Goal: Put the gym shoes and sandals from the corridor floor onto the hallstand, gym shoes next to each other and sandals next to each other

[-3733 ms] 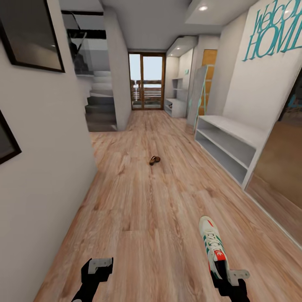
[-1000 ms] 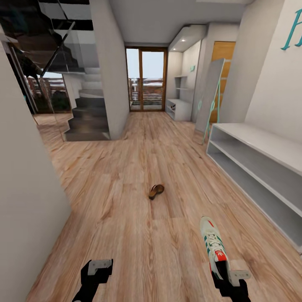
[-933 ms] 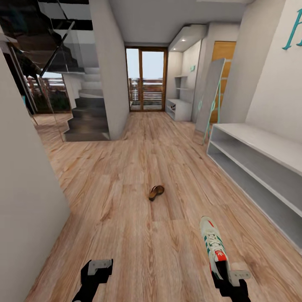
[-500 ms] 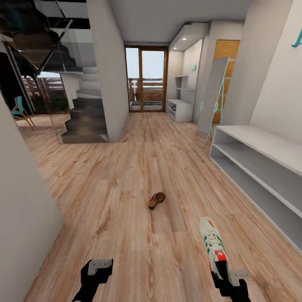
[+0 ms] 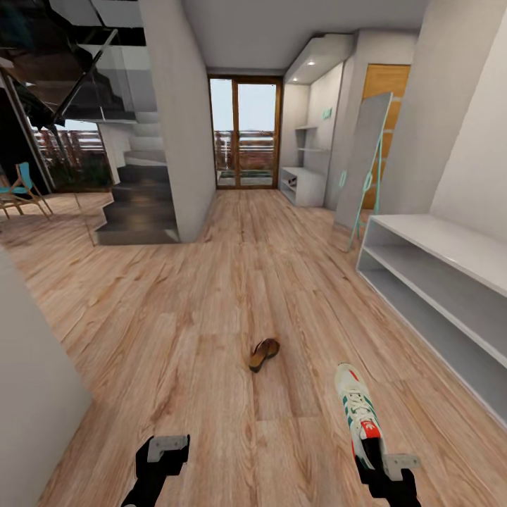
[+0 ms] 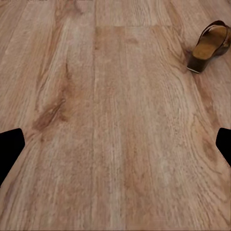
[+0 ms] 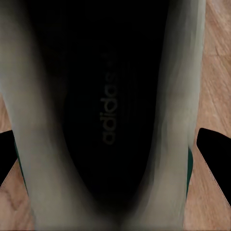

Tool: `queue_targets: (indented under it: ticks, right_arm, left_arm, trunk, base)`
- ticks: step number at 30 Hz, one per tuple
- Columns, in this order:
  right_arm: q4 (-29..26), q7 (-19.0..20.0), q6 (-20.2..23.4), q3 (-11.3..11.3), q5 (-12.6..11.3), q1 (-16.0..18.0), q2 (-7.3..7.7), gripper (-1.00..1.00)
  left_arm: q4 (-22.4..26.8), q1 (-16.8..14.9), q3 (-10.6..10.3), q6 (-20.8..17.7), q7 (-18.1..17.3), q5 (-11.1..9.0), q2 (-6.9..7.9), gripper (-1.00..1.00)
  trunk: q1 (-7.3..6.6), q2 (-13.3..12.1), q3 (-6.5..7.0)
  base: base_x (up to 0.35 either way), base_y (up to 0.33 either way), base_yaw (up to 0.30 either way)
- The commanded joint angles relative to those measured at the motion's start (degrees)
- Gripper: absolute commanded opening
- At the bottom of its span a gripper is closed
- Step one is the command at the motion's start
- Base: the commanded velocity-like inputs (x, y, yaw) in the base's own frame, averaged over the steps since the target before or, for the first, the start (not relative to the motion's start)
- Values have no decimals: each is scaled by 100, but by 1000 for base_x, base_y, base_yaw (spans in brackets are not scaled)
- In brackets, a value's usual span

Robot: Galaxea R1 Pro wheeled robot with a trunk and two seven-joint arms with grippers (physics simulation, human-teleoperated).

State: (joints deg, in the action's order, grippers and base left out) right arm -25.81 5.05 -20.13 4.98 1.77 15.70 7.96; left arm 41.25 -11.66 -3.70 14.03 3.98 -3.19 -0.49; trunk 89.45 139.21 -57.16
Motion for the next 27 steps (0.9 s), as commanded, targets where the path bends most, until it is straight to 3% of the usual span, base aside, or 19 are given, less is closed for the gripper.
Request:
queue_targets:
  ticks: [1, 13, 19, 27]
  right_arm:
    - [4, 54, -18, 47, 17, 4, -5, -100]
    - [-2, 59, -17, 47, 12, 4, -10, -100]
    - [-3, 58, -17, 47, 10, 4, -5, -100]
    - [0, 58, -17, 47, 16, 4, -5, -100]
  left_arm:
    - [-3, -3, -28, 18, 42, -33, 5, 100]
    - [-3, -3, -25, 17, 42, -33, 5, 100]
    - [-3, -3, -25, 21, 42, -33, 9, 100]
    - [-3, -3, -25, 21, 42, -33, 6, 100]
  trunk:
    - [2, 2, -5]
    - [2, 2, -3]
    - [2, 2, 18]
    - [2, 2, 55]
  base:
    - [339, 0, 0]
    - [339, 0, -11]
    - [334, 32, -219]
    - [274, 189, -267]
